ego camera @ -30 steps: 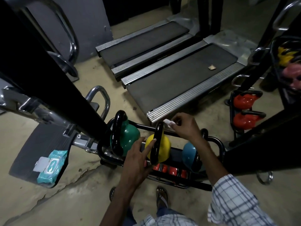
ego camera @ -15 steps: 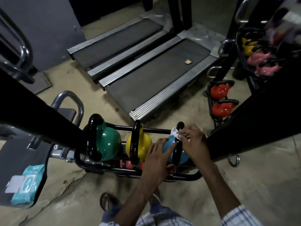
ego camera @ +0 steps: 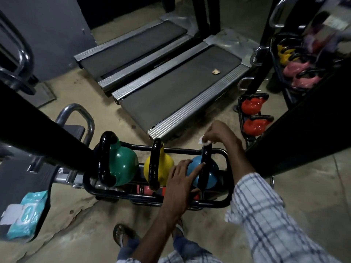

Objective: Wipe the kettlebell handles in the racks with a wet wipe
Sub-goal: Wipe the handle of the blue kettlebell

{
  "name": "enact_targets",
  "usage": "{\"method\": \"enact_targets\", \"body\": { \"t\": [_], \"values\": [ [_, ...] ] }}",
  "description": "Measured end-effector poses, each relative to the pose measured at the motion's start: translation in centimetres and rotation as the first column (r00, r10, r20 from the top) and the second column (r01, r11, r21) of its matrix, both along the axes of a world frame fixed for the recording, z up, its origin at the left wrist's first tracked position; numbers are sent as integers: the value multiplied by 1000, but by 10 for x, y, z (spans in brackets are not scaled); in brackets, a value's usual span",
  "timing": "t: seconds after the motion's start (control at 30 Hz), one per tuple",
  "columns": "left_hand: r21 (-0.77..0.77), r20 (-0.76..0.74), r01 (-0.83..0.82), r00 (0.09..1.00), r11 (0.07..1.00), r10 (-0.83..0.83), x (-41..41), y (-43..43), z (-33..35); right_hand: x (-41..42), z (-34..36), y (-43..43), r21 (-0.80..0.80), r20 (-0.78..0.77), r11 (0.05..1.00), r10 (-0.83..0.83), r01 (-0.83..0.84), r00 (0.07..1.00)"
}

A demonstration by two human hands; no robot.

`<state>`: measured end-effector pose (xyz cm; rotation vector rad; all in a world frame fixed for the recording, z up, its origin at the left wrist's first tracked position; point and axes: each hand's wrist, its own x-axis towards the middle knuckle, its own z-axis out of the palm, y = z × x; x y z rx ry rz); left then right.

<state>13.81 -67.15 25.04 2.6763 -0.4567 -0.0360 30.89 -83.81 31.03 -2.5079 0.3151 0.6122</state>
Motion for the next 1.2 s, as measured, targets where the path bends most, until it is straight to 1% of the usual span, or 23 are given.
{"method": "enact_targets", "body": {
  "t": [0.07,0.13,0.2,0.3,0.33,0.4,0.47,0.57,0.6,0.67,0.73,0.8,0.87,0.9,0.97,1.0,1.07,1.2],
  "values": [
    [3,4,-1,1000,1000,1,1,0,0,-17,-2,7,-29,-5,995,97,-97,995],
    [18,13,5,1000,1000,-5,2,0,1,-23,-5,13,-75,65,991,112,-107,992],
    [19,16,11,1000,1000,-12,2,-1,2,-11,-7,11,-84,122,996,40,-30,992],
    [-5,21,15,1000,1000,-15,1,-1,3,4,-10,3,-37,99,997,-61,65,993],
    [-13,29,18,999,1000,-18,1,-1,3,1,-13,1,-1,121,996,-87,88,989],
    [-67,36,2,999,998,0,1,1,4,-22,-15,-1,99,237,989,-133,112,962],
    [-133,20,-43,999,990,46,4,2,6,-64,-15,4,187,375,978,-157,91,914],
    [-156,7,-60,998,986,62,9,5,6,-134,-27,19,181,549,983,-81,-24,832],
    [-155,2,-37,999,987,38,10,5,5,-155,-34,23,177,590,982,-55,-62,806],
    [-126,-20,36,999,991,-39,15,7,5,-185,-51,27,187,618,977,-38,-100,785],
    [-78,-38,109,993,991,-112,19,9,5,-202,-65,24,229,609,971,-88,-68,788],
    [-56,-50,148,987,987,-150,20,11,5,-211,-72,20,361,558,932,-250,40,791],
    [-39,-66,156,985,987,-159,19,13,7,-215,-74,18,512,455,841,-439,176,775],
    [-37,-70,153,985,988,-155,19,13,7,-216,-74,17,562,400,793,-510,236,761],
    [-46,-83,145,986,988,-148,18,13,8,-211,-76,15,628,306,717,-586,303,750],
    [-52,-88,139,986,989,-144,18,12,9,-206,-77,13,628,290,714,-583,309,759],
    [-59,-85,122,988,991,-127,18,10,9,-192,-77,8,581,284,758,-529,296,799],
    [-52,-59,84,994,995,-87,19,4,10,-166,-70,-4,464,200,862,-326,204,924]
  ]
}}
